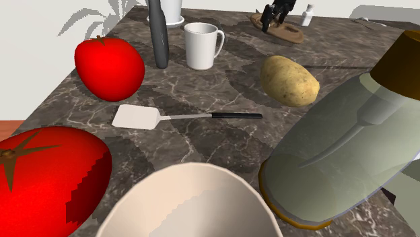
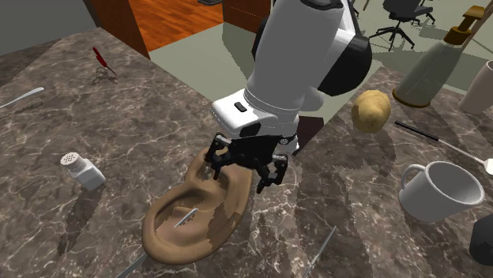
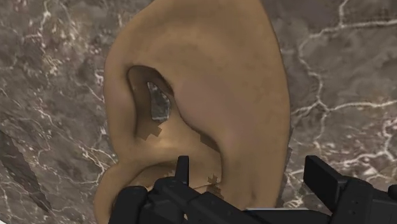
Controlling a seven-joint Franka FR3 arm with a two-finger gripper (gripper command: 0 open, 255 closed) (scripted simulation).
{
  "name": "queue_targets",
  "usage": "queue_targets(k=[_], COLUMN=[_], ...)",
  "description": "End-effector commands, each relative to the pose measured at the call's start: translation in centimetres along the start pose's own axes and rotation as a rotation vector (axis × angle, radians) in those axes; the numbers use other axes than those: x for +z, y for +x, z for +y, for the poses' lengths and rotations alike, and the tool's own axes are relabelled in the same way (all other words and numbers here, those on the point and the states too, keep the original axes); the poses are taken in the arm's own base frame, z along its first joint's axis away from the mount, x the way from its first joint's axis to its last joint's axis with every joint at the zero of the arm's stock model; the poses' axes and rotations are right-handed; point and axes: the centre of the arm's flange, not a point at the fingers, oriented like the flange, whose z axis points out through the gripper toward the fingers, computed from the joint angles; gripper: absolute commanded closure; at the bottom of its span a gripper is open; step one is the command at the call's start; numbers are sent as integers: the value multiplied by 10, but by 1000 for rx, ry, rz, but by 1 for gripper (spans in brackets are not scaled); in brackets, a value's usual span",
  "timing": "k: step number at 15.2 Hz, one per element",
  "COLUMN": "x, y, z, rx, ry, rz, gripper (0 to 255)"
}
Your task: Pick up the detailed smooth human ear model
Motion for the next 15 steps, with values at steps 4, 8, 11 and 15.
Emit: queue_targets(k=[4,8,11,15], x=[9,8,8,-6], y=[-2,-2,-2,2], z=[-3,-2,-3,1], rx=[0,0,0,0], ry=[0,0,0,0], rz=[1,1,1,1], gripper=[255,255,255,255])
